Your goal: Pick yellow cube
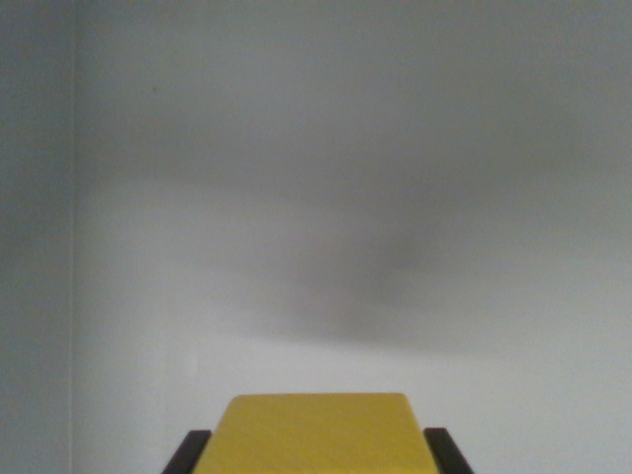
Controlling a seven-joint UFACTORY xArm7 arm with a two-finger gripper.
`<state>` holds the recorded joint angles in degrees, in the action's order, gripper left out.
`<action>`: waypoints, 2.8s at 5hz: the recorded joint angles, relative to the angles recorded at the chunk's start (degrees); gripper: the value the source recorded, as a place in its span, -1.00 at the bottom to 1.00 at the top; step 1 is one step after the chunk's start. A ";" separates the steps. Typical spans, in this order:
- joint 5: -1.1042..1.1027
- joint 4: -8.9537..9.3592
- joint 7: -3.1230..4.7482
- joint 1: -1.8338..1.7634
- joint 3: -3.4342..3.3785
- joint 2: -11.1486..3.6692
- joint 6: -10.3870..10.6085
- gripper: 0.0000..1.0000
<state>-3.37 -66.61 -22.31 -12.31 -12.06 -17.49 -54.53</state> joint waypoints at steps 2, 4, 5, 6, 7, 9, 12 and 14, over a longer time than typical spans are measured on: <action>0.18 -1.79 0.09 0.05 -0.08 0.62 -2.40 1.00; 0.36 -3.59 0.18 0.09 -0.15 1.25 -4.81 1.00; 0.36 -3.59 0.18 0.09 -0.15 1.25 -4.81 1.00; 0.56 -5.51 0.27 0.14 -0.23 1.92 -7.39 1.00; 0.56 -5.51 0.27 0.14 -0.23 1.92 -7.39 1.00; 0.76 -7.44 0.36 0.19 -0.32 2.59 -9.98 1.00; 1.16 -11.44 0.56 0.30 -0.49 3.99 -15.33 1.00; 1.37 -13.54 0.66 0.35 -0.58 4.72 -18.15 1.00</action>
<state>-2.00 -80.16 -21.64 -11.96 -12.63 -12.77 -72.68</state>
